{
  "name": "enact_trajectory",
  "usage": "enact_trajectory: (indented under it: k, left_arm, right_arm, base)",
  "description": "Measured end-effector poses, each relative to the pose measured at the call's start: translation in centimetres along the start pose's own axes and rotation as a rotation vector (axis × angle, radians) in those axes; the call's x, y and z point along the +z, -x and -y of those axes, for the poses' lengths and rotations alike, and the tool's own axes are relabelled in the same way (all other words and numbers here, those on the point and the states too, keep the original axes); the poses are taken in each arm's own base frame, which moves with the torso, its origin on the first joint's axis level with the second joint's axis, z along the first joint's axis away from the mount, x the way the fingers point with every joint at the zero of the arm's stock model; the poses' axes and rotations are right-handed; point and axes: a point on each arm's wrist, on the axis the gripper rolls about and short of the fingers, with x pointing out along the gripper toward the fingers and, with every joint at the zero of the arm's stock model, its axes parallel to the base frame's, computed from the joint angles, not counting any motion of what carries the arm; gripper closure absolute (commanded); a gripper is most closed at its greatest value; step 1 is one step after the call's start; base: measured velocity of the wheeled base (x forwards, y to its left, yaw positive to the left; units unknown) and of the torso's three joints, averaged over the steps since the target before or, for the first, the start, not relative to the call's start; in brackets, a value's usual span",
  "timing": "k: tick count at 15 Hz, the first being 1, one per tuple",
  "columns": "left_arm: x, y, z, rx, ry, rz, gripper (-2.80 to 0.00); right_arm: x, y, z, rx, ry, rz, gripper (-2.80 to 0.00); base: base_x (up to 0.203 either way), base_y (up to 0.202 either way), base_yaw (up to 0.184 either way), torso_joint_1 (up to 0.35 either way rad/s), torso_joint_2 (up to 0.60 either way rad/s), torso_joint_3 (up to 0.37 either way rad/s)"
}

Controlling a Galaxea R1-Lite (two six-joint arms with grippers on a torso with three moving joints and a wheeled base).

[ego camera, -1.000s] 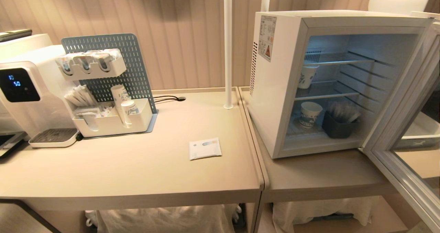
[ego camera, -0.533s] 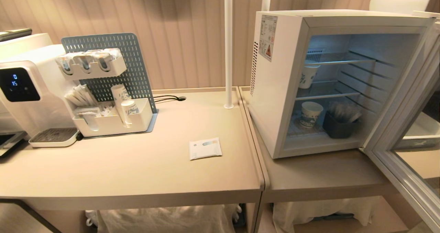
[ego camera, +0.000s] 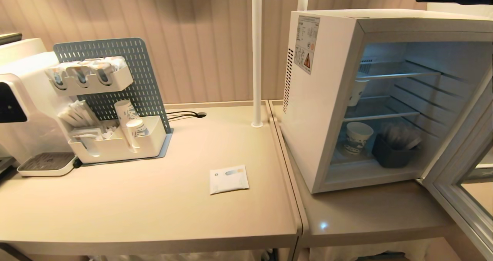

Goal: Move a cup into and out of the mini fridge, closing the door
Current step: Place the yoghurt on the freezer

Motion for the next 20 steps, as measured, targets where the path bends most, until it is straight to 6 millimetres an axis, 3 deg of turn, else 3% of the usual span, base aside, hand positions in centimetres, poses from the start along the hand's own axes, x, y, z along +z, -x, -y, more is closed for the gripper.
enact_trajectory:
  k: [3,14,15,20]
  left_arm:
    - [0.0,0.0,0.0,0.0,0.0,0.0,0.0]
    - [0.0,0.0,0.0,0.0,0.001,0.0,0.0]
    - [0.0,0.0,0.0,0.0,0.001,0.0,0.0]
    - [0.0,0.0,0.0,0.0,0.001,0.0,0.0]
  right_arm:
    - [0.1,-0.7,0.1,0.021,-0.013,0.034,0.0]
    - [-2.9,-5.0,-1.1,0.05,-0.042,-0.045,0.0]
    - [-3.0,-5.1,-1.2,0.054,-0.045,-0.046,-2.8]
    - [-3.1,-5.2,-1.2,0.059,-0.046,-0.045,-2.8]
  base:
    - [0.0,0.0,0.0,0.0,0.0,0.0]
    - [0.0,0.0,0.0,0.0,0.0,0.0]
    - [0.0,0.0,0.0,0.0,0.0,0.0]
    - [0.0,0.0,0.0,0.0,0.0,0.0]
